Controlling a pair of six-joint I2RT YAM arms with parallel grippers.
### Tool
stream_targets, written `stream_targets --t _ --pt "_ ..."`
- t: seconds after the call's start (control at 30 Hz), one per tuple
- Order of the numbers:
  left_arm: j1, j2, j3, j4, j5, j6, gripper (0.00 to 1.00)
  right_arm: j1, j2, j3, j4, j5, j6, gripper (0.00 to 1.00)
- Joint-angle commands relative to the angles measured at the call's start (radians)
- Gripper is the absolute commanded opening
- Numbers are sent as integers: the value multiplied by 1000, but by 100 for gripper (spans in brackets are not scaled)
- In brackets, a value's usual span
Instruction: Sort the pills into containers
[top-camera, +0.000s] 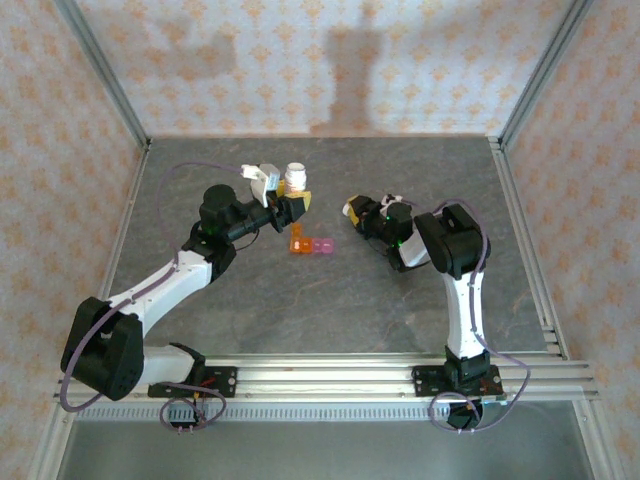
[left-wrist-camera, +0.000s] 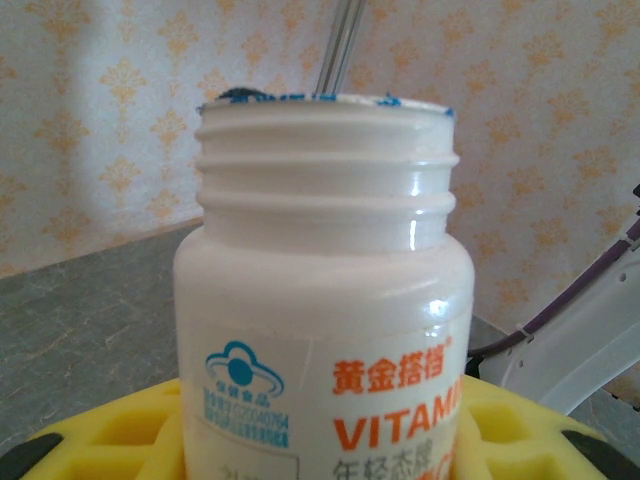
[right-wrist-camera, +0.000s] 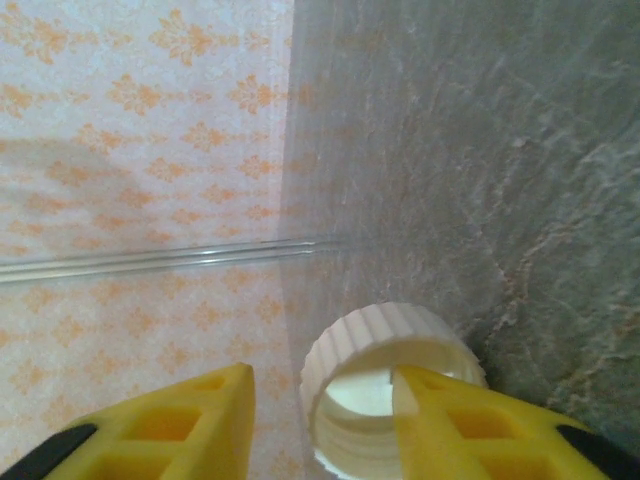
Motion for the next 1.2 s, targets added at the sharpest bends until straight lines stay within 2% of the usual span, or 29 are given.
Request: stream_targets --t 0.0,0.27,0.5,0.67,0.83,0.93,1.03,1.17 --pt "4 -24 31 2 -5 19 2 -2 -21 -29 -42 36 -17 45" --pt "4 -25 33 2 -5 19 2 -4 -61 -43 -89 51 -32 54" --pt "4 -32 29 1 -7 21 2 -5 -118 -55 -165 40 -54 55" --pt "4 -32 24 8 -9 19 2 -5 -206 -49 -294 21 -109 55" --pt "4 -32 20 19 -13 19 2 -5 -327 -7 -584 19 -213 55" --pt "5 -31 11 25 -22 25 2 -4 -395 92 -937 57 -330 55" --pt "5 -31 6 30 -32 30 2 -2 -420 230 -1298 146 -436 59" --pt "5 -25 0 51 -38 27 2 9 -392 403 -1597 232 -538 63"
